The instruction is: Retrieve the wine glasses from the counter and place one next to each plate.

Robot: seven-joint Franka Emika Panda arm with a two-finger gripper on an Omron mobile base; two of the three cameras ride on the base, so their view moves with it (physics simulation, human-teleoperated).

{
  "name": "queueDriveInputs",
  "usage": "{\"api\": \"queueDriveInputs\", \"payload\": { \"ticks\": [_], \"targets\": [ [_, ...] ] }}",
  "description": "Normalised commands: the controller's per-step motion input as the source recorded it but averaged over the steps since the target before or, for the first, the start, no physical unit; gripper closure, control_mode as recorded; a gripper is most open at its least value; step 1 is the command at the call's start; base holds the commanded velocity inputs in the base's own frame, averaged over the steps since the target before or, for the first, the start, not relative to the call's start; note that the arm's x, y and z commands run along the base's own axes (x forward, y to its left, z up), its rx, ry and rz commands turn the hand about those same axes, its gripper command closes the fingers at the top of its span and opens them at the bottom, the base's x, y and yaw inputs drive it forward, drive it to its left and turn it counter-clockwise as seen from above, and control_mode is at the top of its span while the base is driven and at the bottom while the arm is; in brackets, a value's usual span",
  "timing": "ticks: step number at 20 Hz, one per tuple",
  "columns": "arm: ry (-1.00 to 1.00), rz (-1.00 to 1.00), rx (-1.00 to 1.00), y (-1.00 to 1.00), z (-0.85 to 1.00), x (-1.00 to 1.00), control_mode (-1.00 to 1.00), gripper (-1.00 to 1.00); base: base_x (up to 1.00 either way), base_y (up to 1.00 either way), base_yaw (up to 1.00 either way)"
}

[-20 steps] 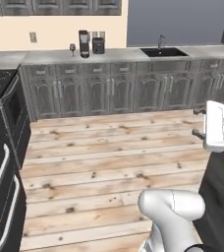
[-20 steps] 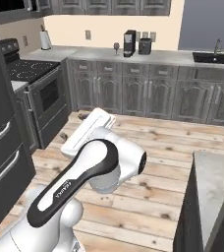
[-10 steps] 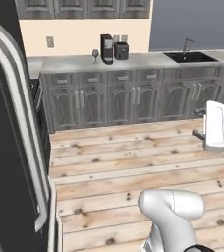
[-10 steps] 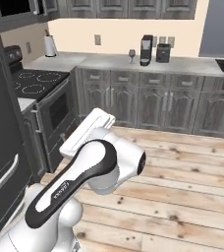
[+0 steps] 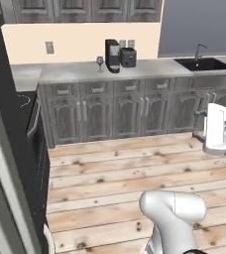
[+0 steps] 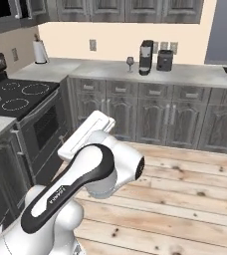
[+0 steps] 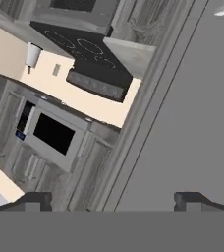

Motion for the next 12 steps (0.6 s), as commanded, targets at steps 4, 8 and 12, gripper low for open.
{"api": "queueDriveInputs", "payload": {
  "ticks": [4, 8, 12],
  "targets": [
    [0.0, 0.0, 0.0, 0.0, 0.0, 0.0, 1.0, -1.0, 1.0, 0.0, 0.0],
    [0.0, 0.0, 0.0, 0.0, 0.0, 0.0, 1.0, -1.0, 1.0, -0.04, 0.0],
    [0.0, 0.0, 0.0, 0.0, 0.0, 0.0, 1.0, -1.0, 1.0, 0.0, 0.0]
  ]
}}
